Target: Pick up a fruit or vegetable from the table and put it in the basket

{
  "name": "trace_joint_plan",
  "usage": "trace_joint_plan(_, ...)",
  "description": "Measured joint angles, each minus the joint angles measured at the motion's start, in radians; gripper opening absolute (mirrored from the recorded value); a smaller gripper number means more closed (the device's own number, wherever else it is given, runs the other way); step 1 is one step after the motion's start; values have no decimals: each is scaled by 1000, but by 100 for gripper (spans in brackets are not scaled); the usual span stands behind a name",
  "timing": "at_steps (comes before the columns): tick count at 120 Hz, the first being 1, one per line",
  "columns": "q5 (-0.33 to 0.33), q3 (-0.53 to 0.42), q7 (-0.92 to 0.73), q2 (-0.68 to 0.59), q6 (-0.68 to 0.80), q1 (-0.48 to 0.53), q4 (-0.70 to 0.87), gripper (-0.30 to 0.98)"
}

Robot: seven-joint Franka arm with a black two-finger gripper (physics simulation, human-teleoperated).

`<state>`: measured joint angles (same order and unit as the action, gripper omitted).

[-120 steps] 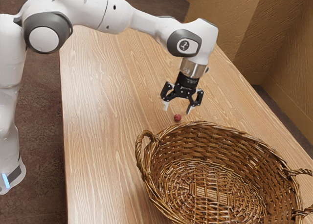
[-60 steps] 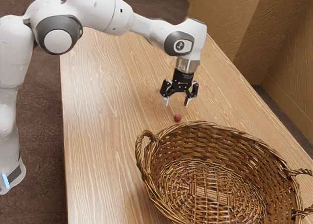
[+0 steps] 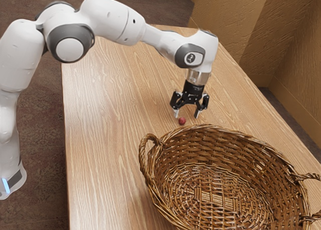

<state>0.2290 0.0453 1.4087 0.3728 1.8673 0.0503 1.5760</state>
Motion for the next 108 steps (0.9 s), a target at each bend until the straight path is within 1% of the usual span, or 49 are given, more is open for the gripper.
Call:
trace_joint_plan(61,6,-4,-5,40,29,2,-1,65)
trace_joint_plan(86,4,-14,-4,55,37,-4,-35,63)
trace_joint_plan(100,5,-12,-2,43,39,-7,-33,49)
trace_joint_plan(108,9,-11,-1,42,40,-4,-28,42)
